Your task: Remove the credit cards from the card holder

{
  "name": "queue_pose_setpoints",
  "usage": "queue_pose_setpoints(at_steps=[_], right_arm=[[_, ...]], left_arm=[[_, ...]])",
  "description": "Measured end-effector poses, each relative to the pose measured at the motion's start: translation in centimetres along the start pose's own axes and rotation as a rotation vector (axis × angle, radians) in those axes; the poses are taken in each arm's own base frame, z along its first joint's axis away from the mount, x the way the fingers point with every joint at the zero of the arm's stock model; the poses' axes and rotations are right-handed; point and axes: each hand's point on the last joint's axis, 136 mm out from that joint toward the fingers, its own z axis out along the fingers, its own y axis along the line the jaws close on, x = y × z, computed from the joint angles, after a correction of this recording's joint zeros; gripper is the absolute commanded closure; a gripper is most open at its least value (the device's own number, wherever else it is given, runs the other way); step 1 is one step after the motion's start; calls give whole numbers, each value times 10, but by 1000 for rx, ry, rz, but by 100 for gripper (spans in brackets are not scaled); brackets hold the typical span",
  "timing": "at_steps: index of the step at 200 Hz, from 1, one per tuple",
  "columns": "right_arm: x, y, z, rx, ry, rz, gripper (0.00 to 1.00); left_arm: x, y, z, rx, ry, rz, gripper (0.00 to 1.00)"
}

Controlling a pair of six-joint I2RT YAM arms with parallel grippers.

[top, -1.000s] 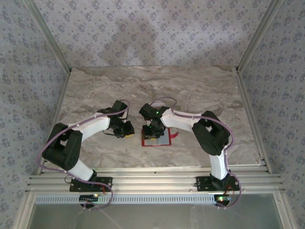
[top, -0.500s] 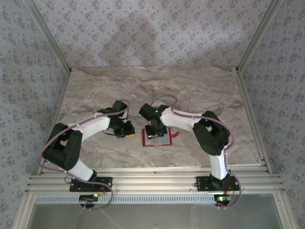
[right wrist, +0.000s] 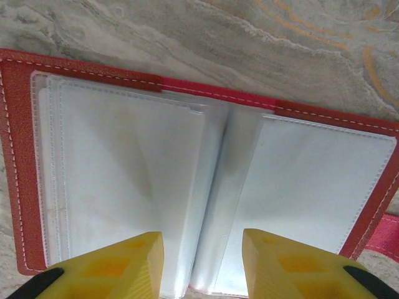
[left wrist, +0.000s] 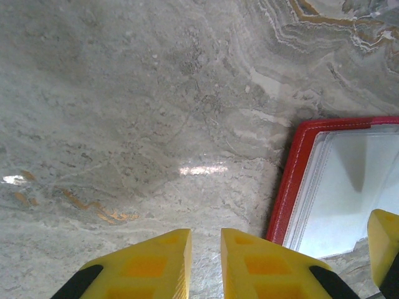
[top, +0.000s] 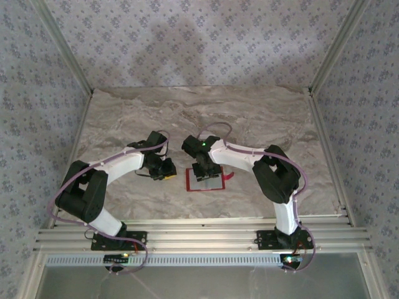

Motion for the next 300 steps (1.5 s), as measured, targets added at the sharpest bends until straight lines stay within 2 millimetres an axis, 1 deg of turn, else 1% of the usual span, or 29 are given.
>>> queue_pose_setpoints(at_steps=[18,37,70,88,115,133,154,167,225,246,275,300], right_arm=[[0,5,0,-22,3,-2,60],[-1,15,-2,-74,2,-1,61],[-4,27,-8,-161,-14,8,62],[-3,28,-10,-192,-16,28,62],[-2,22,-5,-222,-6,72,63],[-2,17,-2,-237,-3,101,63],[-3,14,0,-258,-2,129,63],[-6,17,0,-284,-9,142,64],[-13,41,-5,-429,-26,177,67],[-15,47,-5,-460,-23,183,67],[-15,48,-2,-484,-11,194,68],[-14,46,3,-485,-10,200,70]], left_arm=[[2,-5,2,9,3,7,80],[7,-18,7,45,17,24,81],[15,-40,21,108,50,24,88],[15,-48,28,138,61,12,91],[13,-52,32,159,63,-3,93],[12,-53,34,164,65,-9,93],[13,-49,41,154,78,-21,94],[15,-45,47,149,91,-28,94],[15,-44,47,182,99,-38,94],[14,-44,47,189,102,-42,95],[14,-43,47,191,103,-40,95],[14,-43,47,192,101,-35,95]])
